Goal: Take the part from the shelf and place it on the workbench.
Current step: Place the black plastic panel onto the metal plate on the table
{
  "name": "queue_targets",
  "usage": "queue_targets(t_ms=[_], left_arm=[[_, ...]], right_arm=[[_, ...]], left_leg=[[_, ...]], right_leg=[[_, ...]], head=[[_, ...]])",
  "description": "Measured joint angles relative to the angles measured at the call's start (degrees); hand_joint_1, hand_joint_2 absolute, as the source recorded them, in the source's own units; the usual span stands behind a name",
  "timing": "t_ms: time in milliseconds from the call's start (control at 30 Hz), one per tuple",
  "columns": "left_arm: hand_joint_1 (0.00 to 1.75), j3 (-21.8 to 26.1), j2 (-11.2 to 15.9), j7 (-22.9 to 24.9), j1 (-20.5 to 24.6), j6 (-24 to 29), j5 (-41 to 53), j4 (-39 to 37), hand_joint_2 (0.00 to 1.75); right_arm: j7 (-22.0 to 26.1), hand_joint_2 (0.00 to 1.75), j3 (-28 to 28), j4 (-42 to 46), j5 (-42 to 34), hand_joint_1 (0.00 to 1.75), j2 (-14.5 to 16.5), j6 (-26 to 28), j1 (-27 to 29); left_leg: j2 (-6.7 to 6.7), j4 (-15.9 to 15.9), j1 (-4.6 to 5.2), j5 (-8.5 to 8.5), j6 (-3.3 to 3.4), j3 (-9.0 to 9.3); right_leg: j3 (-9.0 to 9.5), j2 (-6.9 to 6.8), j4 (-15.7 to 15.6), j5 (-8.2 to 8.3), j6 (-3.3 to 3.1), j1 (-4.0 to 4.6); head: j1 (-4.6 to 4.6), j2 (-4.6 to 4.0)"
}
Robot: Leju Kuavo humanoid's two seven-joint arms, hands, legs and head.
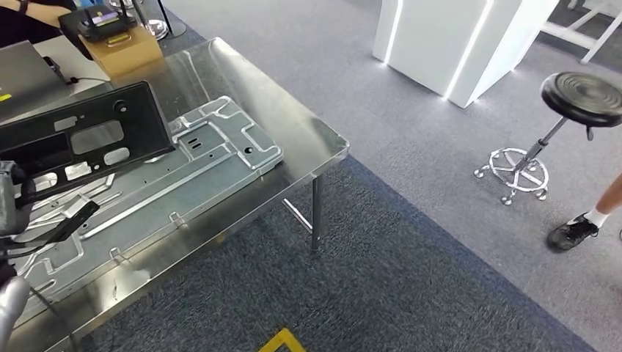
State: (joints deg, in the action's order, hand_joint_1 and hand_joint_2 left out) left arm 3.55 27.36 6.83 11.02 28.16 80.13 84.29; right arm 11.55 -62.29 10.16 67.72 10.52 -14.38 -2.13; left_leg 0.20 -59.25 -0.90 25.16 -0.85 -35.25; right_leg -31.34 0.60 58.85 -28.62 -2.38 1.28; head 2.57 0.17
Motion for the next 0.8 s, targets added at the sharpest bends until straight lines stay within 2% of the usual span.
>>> queue_targets(t_ms=[33, 67, 167, 367, 467, 600, 700, 800], left_arm=[[1.75, -0.31, 0.07, 0.57, 0.32, -1.06, 0.35, -0.4, 1.75], [1.75, -0.67, 0.19, 1.2, 0.69, -2.4, 0.79, -0.84, 1.75], [1.75, -2.14, 0.36, 2.96, 2.29, -7.29, 1.7, -2.65, 1.75], [1.75, -7.01, 0.26, 4.84, 6.34, -14.66, 0.38, -8.56, 1.75], [1.75, -9.08, 0.13, 5.7, 8.24, -17.79, -1.27, -12.17, 1.75], [1.75, -11.38, -0.26, 6.13, 10.59, -20.64, -3.25, -17.0, 1.75], [1.75, -12.79, -0.6, 6.27, 12.09, -22.62, -4.67, -19.65, 1.75], [0.44, -14.08, -1.03, 6.4, 13.85, -25.48, -5.77, -21.97, 1.75]], right_arm=[[-0.07, 0.0, 0.0, -0.01, 0.01, 0.0, 0.03, 0.02, -0.07], [-0.17, 0.0, 0.0, -0.02, 0.01, 0.0, 0.05, 0.08, -0.1], [-0.57, 0.0, 0.0, -0.04, 0.0, 0.0, 0.15, 0.49, -0.23], [-0.77, 0.0, -0.01, -0.04, 0.05, 0.0, 0.69, 1.02, -0.76], [-0.78, 0.0, 0.0, -0.04, 0.2, 0.0, 0.84, 0.96, -0.82], [-0.78, 0.0, 0.0, -0.04, 0.27, 0.0, 0.96, 0.97, -0.86], [-0.93, 0.0, 0.0, -0.04, 0.27, 0.0, 1.03, 1.01, -0.87], [-1.2, 0.0, 0.0, -0.04, 0.27, 0.0, 1.11, 1.03, -0.88]], left_leg=[[-0.03, 0.32, 0.15, -0.1, 0.34, -0.09], [-0.12, 0.42, 0.17, -0.55, 0.61, 0.0], [-0.31, 0.62, 0.31, -0.63, 0.77, 0.09], [-0.37, 0.63, 0.37, -0.28, 1.25, 0.23], [-0.36, 0.63, 0.39, -0.27, 1.28, 0.27], [-0.37, 0.62, 0.39, -0.29, 1.31, 0.29], [-0.37, 0.61, 0.39, -0.29, 1.31, 0.34], [-0.37, 0.61, 0.38, -0.3, 1.31, 0.42]], right_leg=[[-0.12, 0.0, 0.08, -0.05, 0.08, 0.08], [-0.22, -0.03, 0.04, -0.08, -0.1, 0.12], [0.01, -0.14, -0.17, -0.12, -0.85, 0.13], [0.34, -0.21, -0.72, -0.24, -0.85, 0.09], [0.38, -0.2, -0.79, -0.19, -0.67, -0.02], [0.4, -0.21, -0.82, -0.14, 0.09, -0.2], [0.41, -0.21, -0.82, -0.11, 0.27, -0.2], [0.46, -0.21, -0.81, -0.11, 0.35, -0.14]], head=[[-0.01, 0.0], [-0.02, 0.0], [-0.03, 0.0], [-0.04, 0.0], [-0.04, 0.0], [-0.04, -0.01], [-0.04, -0.01], [-0.04, 0.0]])
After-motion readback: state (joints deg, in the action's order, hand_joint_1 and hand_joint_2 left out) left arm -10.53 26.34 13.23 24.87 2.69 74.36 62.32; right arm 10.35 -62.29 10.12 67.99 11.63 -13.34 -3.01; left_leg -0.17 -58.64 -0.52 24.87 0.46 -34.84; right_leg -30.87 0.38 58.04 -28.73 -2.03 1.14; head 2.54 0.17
